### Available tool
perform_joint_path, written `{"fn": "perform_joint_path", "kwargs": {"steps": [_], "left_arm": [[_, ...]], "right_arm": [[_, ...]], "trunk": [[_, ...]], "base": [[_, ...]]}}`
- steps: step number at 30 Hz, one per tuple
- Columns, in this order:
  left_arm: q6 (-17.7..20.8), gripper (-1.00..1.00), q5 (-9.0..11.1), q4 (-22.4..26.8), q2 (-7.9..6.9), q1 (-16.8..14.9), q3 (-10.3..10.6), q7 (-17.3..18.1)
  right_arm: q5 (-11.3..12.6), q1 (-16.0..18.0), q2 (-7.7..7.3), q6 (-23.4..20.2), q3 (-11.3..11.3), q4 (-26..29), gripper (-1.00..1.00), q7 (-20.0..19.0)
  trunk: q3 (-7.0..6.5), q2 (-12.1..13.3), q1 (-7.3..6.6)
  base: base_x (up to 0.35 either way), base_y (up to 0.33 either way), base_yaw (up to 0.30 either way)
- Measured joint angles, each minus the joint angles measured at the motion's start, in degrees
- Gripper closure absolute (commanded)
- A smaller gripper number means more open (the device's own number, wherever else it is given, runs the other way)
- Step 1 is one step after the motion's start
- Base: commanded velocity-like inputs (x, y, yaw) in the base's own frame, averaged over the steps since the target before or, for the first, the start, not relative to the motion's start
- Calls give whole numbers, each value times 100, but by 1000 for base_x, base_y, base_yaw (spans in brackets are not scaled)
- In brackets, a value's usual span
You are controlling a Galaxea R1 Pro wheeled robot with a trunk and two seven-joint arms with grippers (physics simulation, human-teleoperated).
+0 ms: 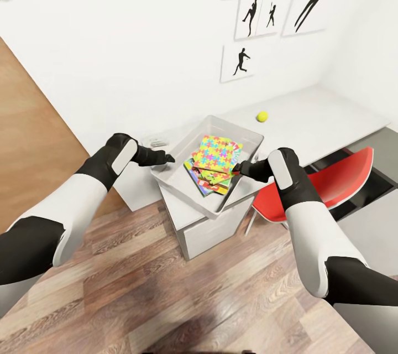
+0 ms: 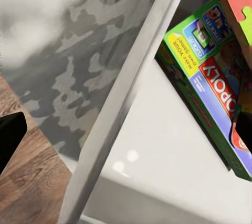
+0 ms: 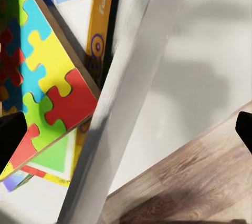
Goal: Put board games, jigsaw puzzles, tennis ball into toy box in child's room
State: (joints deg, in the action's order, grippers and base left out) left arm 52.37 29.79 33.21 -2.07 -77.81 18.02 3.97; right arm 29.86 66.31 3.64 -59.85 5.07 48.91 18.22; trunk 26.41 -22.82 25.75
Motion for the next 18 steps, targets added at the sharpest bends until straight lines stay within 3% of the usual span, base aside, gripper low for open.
{"fn": "perform_joint_path", "kwargs": {"steps": [3, 18], "left_arm": [[1, -100, -2, 9, -11, 0, -18, 1], [32, -100, 87, 502, -421, 0, -48, 134]], "right_arm": [[2, 0, 0, 0, 2, 20, -100, 0], [10, 0, 0, 0, 4, 154, -100, 0]], "trunk": [[-22, 0, 0], [-156, 0, 0]], "base": [[0, 0, -4], [0, 0, -56]]}}
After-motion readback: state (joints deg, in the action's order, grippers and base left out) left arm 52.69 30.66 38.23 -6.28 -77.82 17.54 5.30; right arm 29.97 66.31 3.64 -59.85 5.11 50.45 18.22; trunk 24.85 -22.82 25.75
